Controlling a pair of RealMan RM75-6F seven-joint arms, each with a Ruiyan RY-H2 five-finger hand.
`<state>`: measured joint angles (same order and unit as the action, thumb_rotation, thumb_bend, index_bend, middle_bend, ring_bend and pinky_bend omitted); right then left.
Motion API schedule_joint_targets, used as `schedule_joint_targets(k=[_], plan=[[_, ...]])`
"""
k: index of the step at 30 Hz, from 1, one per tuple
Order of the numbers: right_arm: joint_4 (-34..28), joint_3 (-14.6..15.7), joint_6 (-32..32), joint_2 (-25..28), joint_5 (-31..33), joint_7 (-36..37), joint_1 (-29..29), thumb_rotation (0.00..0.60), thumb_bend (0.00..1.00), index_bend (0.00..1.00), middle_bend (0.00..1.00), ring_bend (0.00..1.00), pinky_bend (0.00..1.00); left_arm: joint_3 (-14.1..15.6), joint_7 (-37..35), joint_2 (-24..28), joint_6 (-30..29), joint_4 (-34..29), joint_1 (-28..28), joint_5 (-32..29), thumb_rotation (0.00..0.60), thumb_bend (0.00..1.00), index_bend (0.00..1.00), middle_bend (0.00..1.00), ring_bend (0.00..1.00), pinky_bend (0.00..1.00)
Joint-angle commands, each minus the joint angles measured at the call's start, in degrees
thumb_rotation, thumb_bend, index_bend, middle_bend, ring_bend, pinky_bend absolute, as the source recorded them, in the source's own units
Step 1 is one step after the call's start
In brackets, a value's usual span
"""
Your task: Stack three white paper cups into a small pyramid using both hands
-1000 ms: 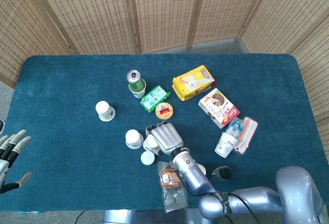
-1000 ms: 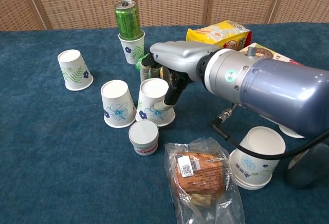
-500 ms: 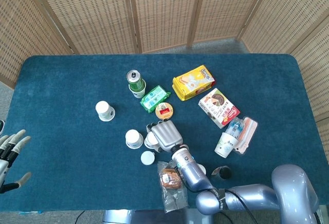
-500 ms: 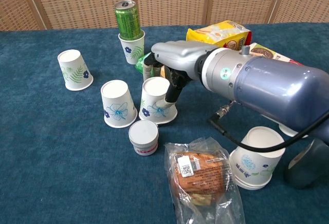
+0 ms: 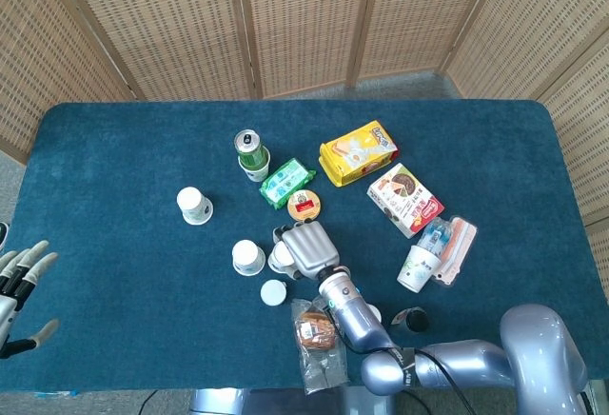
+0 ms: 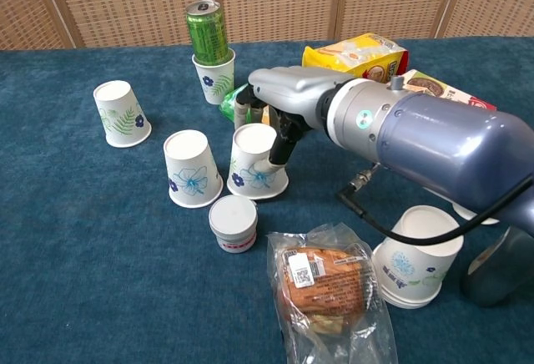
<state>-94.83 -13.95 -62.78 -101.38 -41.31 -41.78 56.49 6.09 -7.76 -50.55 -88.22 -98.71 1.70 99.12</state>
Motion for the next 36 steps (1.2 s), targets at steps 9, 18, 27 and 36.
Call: schedule_joint_targets(k=[9, 18, 27, 36], plan=[[-0.1, 0.4, 0.0, 0.6, -2.4, 2.3, -0.8, 0.6, 0.22, 0.12, 0.4, 0.37, 0.33, 0.0, -0.1, 0.1, -0.1, 0.0, 0.0, 0.0, 0.6, 0.32, 0.0, 0.0, 0.0, 0.0], [-1.8, 0.9, 0.2, 2.3, -5.7, 6.1, -2.5, 0.6, 0.22, 0.0, 0.32, 0.36, 0.33, 0.1, 0.2, 0.0, 0.1, 0.0, 0.0, 0.2, 0.6, 0.31, 0.0, 0.0, 0.0, 0.0], [-3.2, 1.0, -0.9, 6.3, -11.5, 10.9, -5.1, 0.6, 0.2, 0.0, 0.26, 0.32, 0.33, 0.1, 0.4, -0.1, 0.4, 0.0, 0.1, 0.0, 0.6, 0.32, 0.0, 0.0, 0.0, 0.0], [0.2, -0.1, -6.9, 13.1, -26.6, 26.3, -10.9, 0.6, 0.2, 0.05, 0.26, 0.29, 0.33, 0.1, 0.8, -0.3, 0.2, -0.2, 0.0, 0.2, 0.6, 0.31, 0.0, 0.0, 0.0, 0.0]])
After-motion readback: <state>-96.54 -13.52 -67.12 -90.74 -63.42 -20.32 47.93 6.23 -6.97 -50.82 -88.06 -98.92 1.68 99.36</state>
